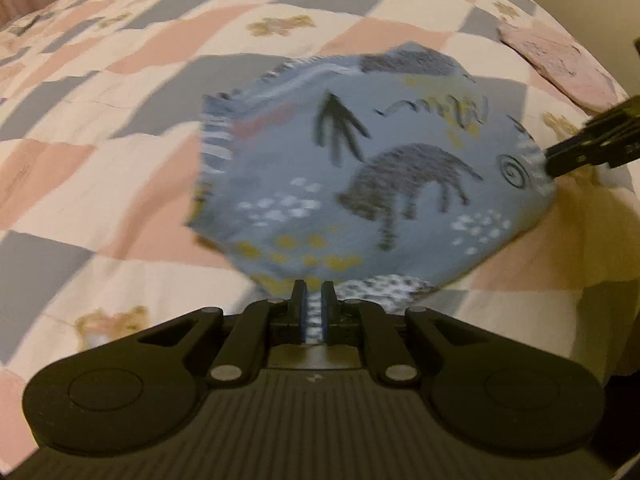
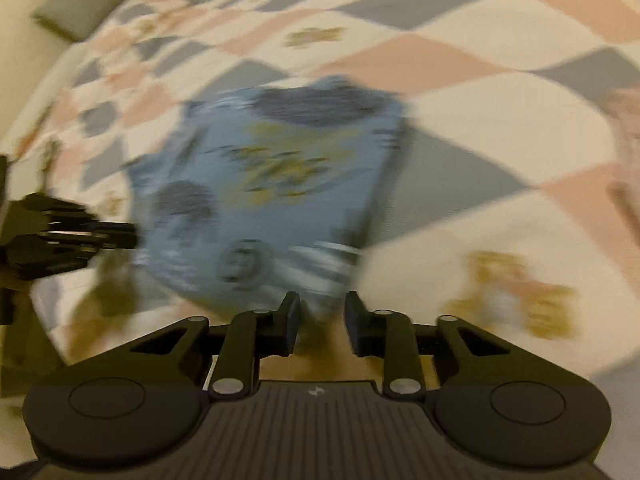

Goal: Fold clothes

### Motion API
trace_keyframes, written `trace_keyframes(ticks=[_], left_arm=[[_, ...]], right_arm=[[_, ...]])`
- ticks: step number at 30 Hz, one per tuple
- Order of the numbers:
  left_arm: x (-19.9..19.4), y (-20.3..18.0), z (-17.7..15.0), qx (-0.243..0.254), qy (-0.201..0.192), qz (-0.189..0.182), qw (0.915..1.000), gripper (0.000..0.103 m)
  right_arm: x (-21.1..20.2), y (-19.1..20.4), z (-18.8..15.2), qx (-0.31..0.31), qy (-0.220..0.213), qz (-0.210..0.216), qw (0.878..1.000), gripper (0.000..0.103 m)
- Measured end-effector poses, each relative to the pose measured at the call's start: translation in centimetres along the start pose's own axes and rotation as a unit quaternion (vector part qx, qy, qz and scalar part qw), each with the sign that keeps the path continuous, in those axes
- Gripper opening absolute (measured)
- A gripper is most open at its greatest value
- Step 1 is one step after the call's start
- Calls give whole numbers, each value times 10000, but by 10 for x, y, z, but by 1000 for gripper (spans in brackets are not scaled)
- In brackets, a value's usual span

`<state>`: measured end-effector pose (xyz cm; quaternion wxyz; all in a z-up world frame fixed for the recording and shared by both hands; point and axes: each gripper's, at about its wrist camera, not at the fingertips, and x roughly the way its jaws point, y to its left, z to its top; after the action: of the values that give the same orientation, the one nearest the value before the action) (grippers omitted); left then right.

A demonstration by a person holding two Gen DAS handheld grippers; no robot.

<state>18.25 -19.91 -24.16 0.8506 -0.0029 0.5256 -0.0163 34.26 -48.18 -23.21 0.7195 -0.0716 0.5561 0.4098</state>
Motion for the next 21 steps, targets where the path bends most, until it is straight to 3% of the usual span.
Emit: trace_keyframes(ticks=[4,7,11,16,18,21], left_arm=[[-13,22,12,-178,-431,-61,9989,5],[-2,32,24,-142,-631,-259,9976,6],[22,57,19,-121,-540,-278,9981,4],[24,76,13,-157,-554,-256,9980,3],[13,77,19,-181,-738,-167,9970,3],[5,72,36,-204,-1108,-367,9930,3]], right_arm=[[-5,17,11,-163,-254,163,9994,31],[16,43,23,-455,-268,443,9976,31],[46,58,33,-717,-171,588,9955,31],[45,36,40,-541,-166,178,9982,31],[35,31,46,-511,-287,-12,9983,31],[36,32,61,-580,-478,25,9972,35]])
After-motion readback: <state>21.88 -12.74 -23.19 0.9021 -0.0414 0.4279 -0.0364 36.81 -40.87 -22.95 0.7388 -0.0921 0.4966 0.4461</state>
